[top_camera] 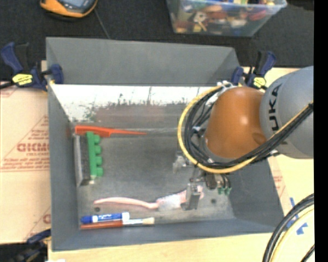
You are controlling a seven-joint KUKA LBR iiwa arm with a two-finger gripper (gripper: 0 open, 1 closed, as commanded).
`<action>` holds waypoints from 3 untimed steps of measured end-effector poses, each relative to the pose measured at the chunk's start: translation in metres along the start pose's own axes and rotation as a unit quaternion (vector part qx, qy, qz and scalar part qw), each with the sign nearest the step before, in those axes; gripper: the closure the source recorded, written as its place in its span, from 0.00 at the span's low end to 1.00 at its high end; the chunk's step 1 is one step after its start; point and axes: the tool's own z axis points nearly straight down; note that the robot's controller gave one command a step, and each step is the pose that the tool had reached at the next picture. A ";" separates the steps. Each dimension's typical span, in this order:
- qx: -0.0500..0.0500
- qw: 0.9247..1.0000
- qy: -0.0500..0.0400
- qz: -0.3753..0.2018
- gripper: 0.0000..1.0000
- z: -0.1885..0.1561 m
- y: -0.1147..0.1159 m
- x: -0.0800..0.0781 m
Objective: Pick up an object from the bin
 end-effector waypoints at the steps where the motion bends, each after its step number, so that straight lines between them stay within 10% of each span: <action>1: 0.000 1.000 -0.003 0.000 0.00 -0.003 0.000 -0.002; 2: 0.000 1.000 -0.008 -0.004 0.00 0.094 -0.004 0.011; 3: 0.000 1.000 -0.011 0.009 0.00 0.011 0.000 0.014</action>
Offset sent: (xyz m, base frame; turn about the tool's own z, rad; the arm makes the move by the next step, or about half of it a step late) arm -0.0136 -0.0033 -0.0939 -0.0089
